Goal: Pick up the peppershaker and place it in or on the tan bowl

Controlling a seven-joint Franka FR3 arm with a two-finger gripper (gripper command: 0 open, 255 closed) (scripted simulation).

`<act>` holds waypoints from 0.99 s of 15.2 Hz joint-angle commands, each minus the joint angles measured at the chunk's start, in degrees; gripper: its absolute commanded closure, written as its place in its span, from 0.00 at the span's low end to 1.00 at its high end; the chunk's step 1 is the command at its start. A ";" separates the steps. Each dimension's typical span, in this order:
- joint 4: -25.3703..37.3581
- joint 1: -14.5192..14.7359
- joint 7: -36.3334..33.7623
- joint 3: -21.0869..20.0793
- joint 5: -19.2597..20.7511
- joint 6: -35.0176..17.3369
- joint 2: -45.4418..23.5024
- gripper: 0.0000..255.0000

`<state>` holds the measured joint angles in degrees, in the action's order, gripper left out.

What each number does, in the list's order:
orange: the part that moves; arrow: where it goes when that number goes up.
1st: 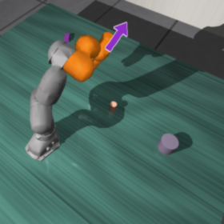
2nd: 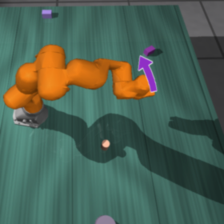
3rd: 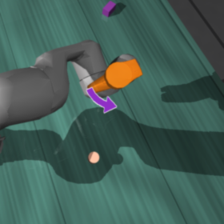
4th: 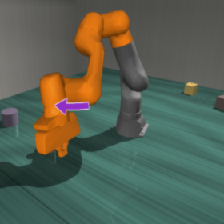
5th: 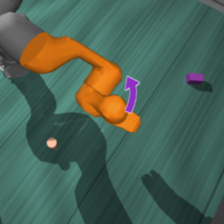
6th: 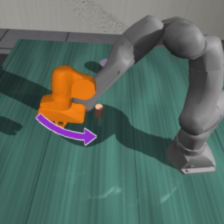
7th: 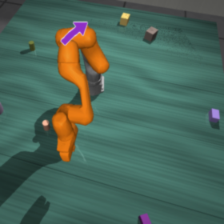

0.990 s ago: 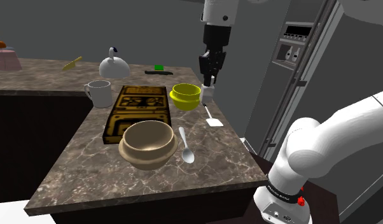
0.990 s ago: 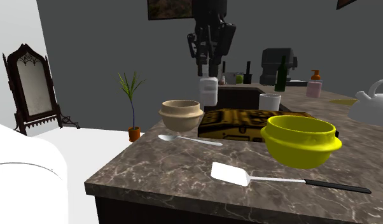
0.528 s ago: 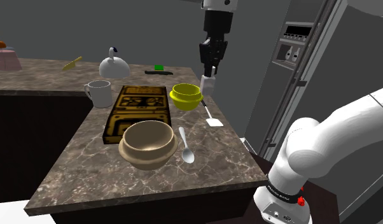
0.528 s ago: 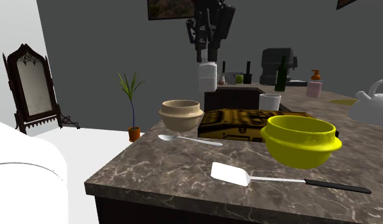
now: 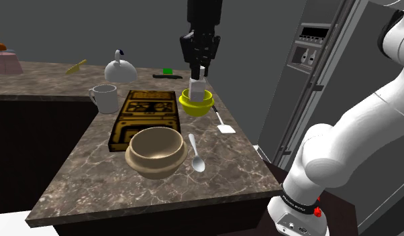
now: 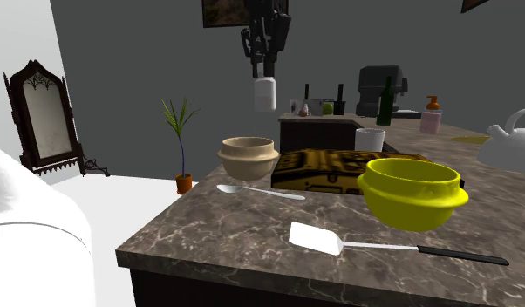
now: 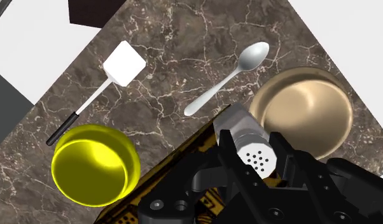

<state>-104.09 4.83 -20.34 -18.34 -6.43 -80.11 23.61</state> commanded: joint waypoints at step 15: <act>13.99 3.05 -15.21 -11.42 3.04 -1.74 -16.03 1.00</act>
<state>-88.71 7.90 -35.70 -29.86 -3.14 -80.90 7.05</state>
